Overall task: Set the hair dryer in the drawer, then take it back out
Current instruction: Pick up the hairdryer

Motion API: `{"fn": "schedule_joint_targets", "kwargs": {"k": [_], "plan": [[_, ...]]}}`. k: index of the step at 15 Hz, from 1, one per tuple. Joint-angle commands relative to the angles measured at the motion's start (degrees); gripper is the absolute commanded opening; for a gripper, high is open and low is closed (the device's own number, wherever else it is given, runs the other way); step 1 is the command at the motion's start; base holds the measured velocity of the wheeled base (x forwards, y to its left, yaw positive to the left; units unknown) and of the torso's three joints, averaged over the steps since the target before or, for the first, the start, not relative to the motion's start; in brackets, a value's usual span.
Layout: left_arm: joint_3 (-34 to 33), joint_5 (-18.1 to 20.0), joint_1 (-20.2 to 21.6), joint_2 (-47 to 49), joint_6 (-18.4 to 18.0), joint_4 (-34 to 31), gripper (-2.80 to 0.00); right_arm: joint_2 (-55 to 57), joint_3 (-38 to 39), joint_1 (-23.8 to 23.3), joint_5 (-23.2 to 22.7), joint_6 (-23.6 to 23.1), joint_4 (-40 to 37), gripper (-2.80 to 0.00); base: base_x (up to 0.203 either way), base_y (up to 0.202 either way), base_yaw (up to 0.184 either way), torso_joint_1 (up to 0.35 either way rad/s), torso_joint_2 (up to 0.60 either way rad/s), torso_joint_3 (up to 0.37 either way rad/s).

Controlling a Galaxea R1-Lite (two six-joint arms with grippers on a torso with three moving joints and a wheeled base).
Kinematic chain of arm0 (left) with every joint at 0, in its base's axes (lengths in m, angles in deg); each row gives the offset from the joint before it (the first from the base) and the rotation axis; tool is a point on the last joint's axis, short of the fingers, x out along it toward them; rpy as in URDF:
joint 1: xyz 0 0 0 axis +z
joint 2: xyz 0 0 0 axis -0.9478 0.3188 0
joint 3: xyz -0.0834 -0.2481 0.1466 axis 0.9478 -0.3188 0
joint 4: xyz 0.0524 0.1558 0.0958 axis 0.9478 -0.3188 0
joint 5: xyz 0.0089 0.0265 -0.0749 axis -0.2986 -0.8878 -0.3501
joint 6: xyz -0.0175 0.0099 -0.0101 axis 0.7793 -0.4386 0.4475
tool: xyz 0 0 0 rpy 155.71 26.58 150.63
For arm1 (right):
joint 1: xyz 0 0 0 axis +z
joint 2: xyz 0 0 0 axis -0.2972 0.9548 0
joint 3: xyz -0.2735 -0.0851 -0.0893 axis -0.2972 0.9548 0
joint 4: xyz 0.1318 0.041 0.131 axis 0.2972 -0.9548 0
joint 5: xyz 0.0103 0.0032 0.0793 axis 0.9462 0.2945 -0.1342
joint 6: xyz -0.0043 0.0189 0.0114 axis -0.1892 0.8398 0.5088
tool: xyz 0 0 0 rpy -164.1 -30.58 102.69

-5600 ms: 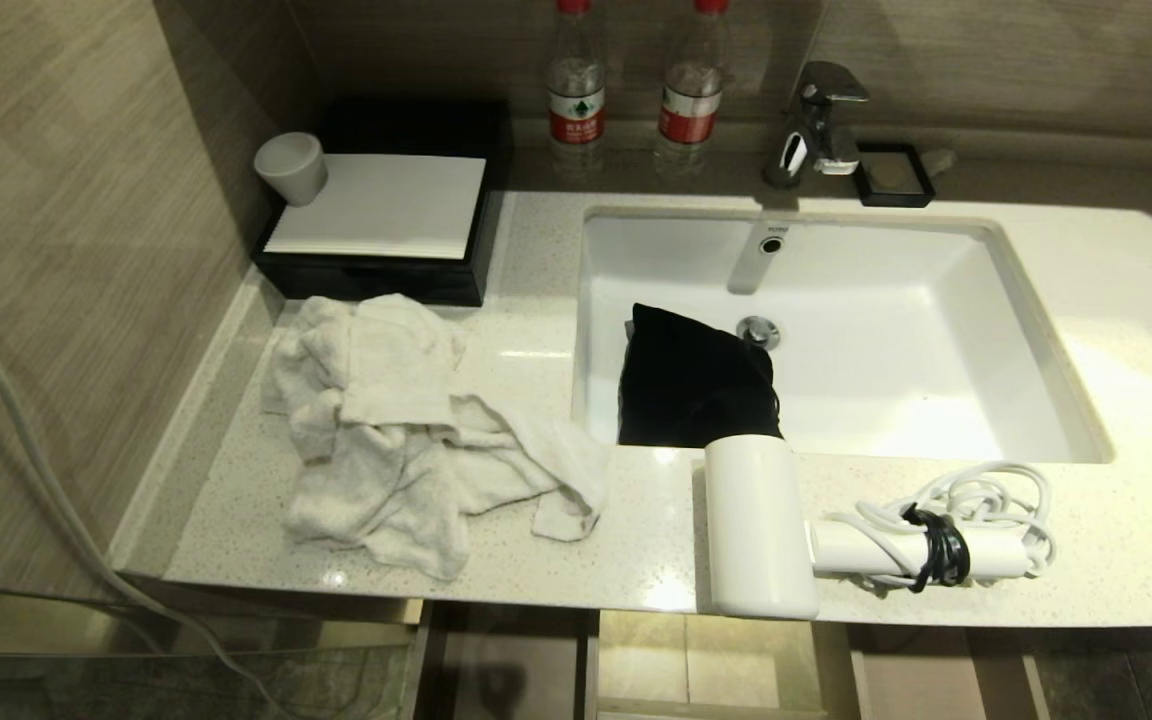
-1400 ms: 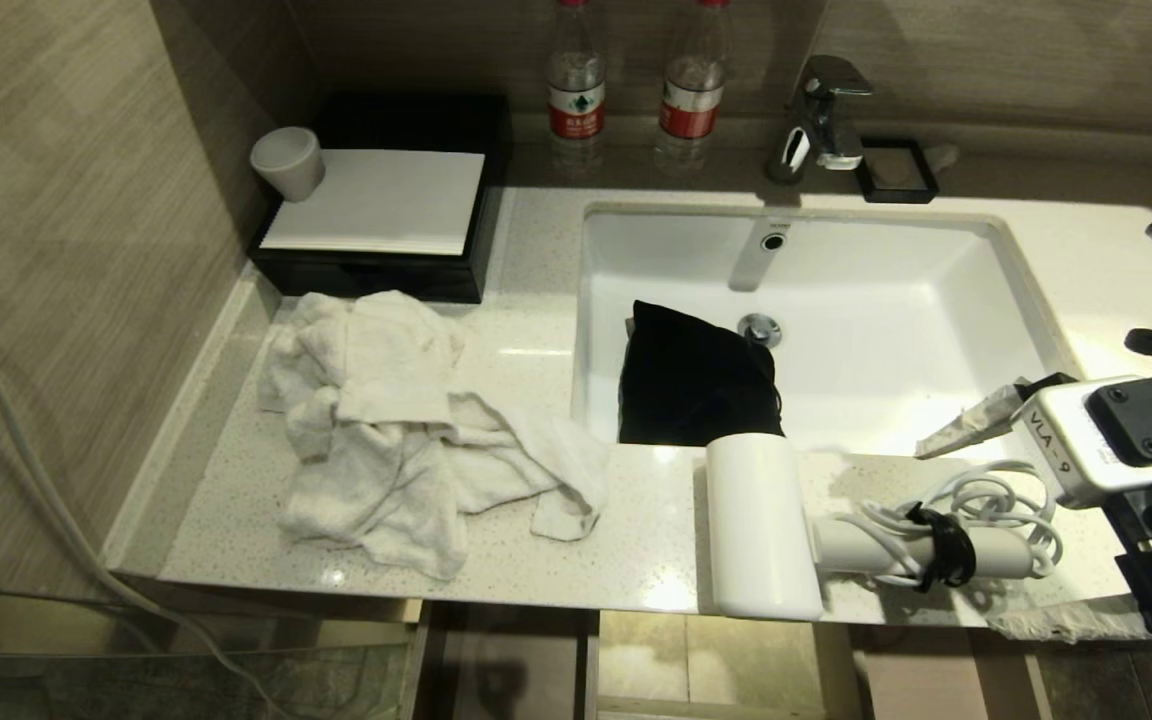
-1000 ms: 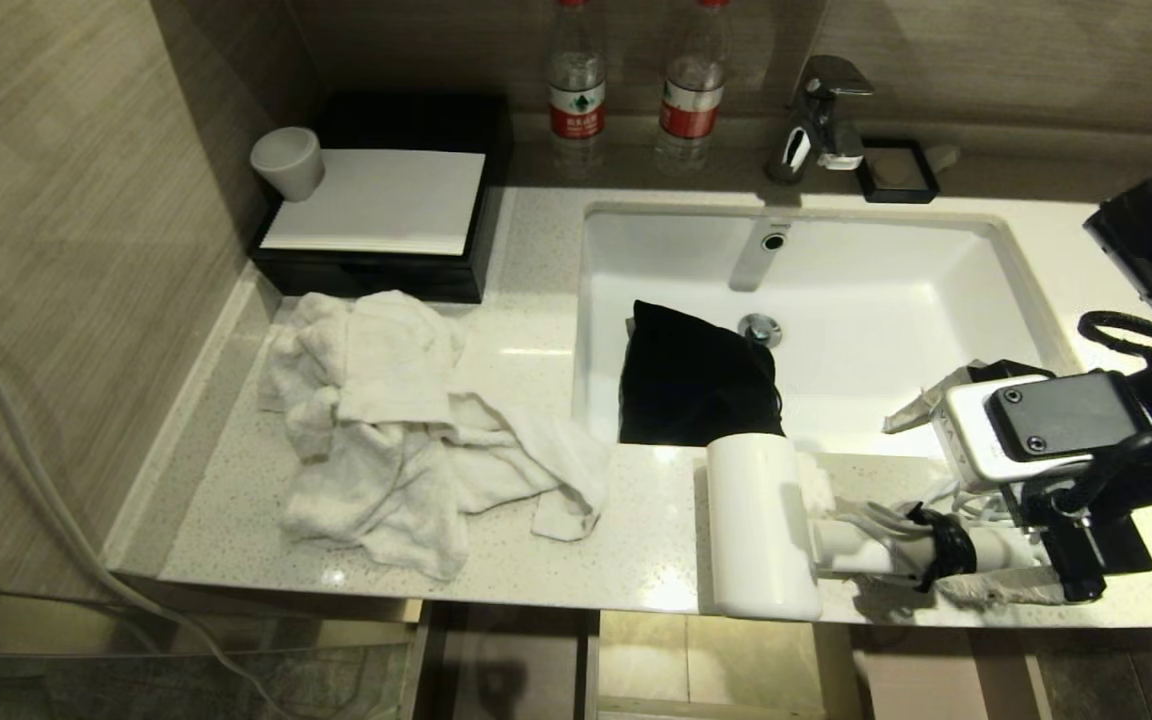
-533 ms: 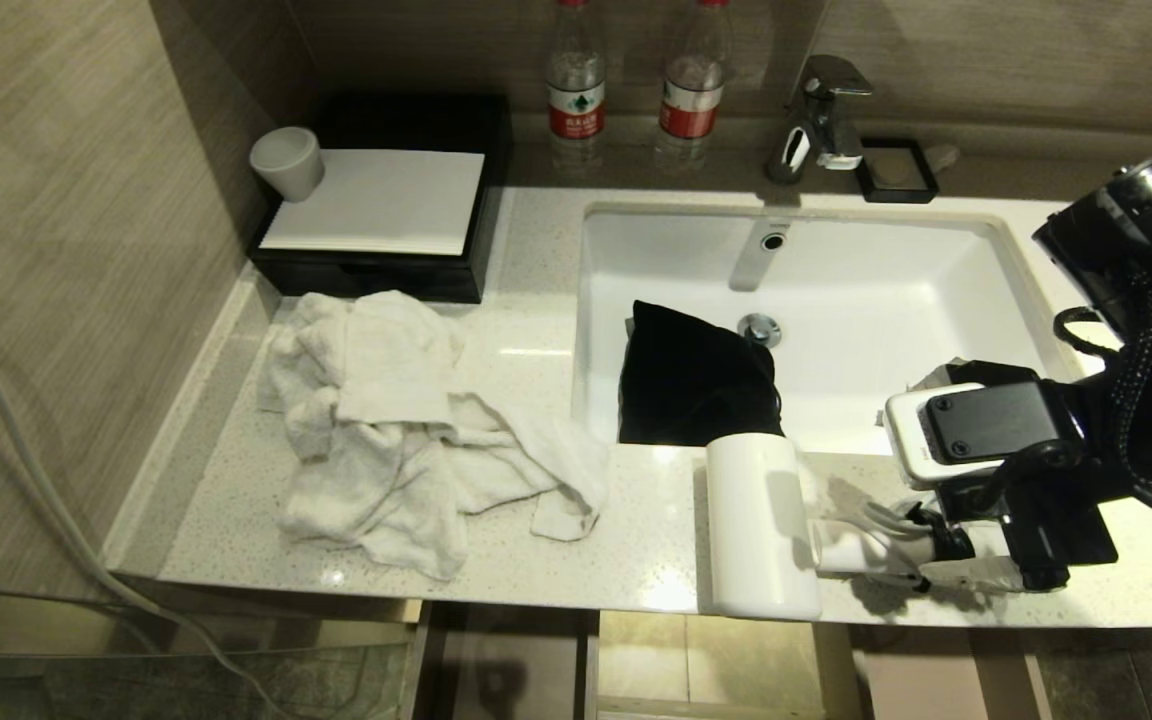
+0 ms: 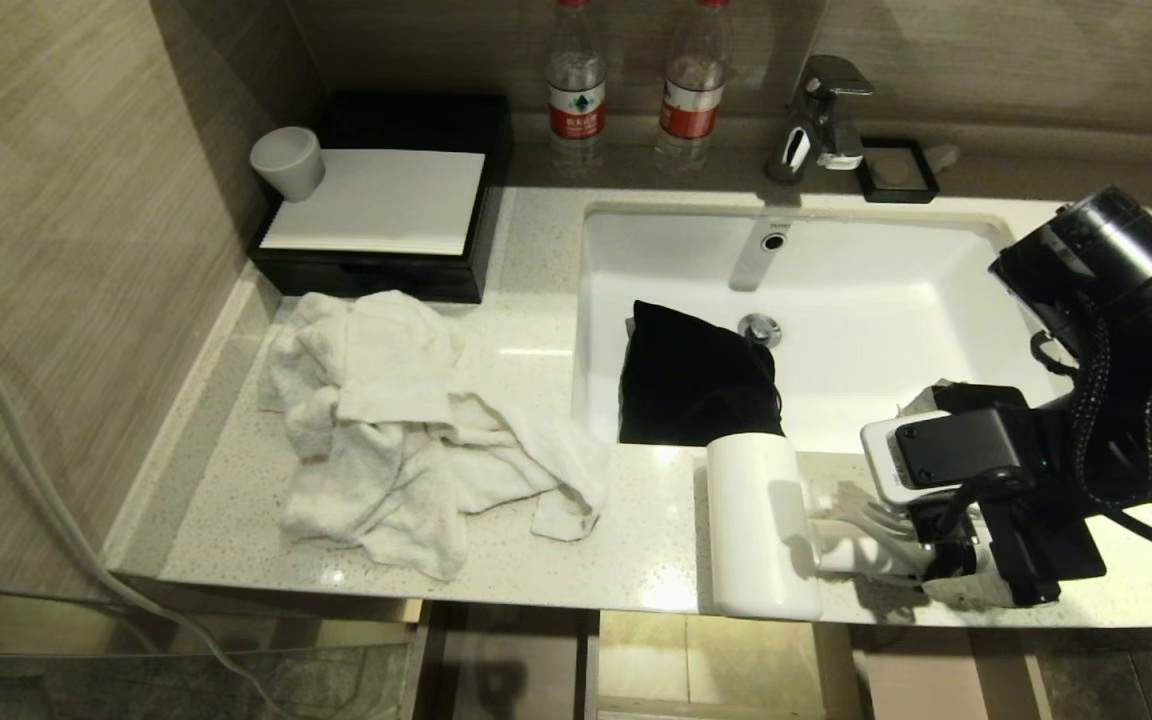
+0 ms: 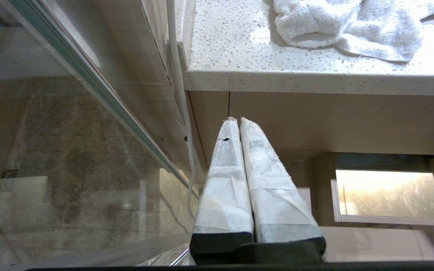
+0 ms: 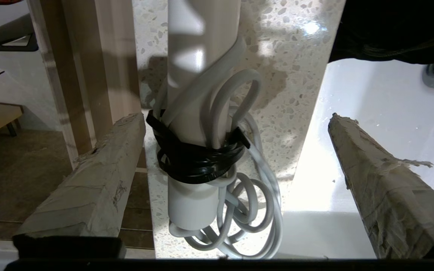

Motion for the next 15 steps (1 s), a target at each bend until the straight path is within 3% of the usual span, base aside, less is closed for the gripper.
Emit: {"fn": "schedule_joint_targets", "kwargs": {"k": [1, 3, 5, 6, 10, 15], "plan": [[-0.09, 0.0, 0.0, 0.0, 0.0, 0.01, -2.8, 0.38, 0.08, 0.04, 0.14, -0.23, -0.23, 0.0, 0.0, 0.0, 0.0, 0.0, 0.0, 0.0], [-0.09, 0.0, 0.0, 0.0, 0.0, 0.01, -2.8, 0.58, 0.03, 0.3, 0.2, 0.27, -0.24, 0.0, 0.0, 0.0, 0.0, 0.0, 0.0, 0.0], [-0.09, 0.0, 0.0, 0.0, 0.0, 0.01, -2.8, 2.43, -0.16, 2.55, 0.53, 7.3, -0.31, 0.0, 0.0, 0.0, 0.0, 0.0, 0.0, 0.0], [-0.09, 0.0, 0.0, 0.0, 0.0, 0.01, -2.8, 2.97, 0.21, 3.54, 2.29, 8.11, -0.27, 0.0, 0.0, 0.0, 0.0, 0.0, 0.0, 0.0], [-0.09, 0.0, 0.0, 0.0, 0.0, 0.01, -2.8, 3.55, 0.43, 3.91, 2.44, 9.39, -0.25, 0.0, 0.0, 0.0, 0.0, 0.0, 0.0, 0.0], [-0.09, 0.0, 0.0, 0.0, 0.0, 0.01, -2.8, 6.04, -0.39, 5.68, 2.42, 14.55, 1.25, 0.0, 0.0, 0.0, 0.0, 0.0, 0.0, 0.0]]}}
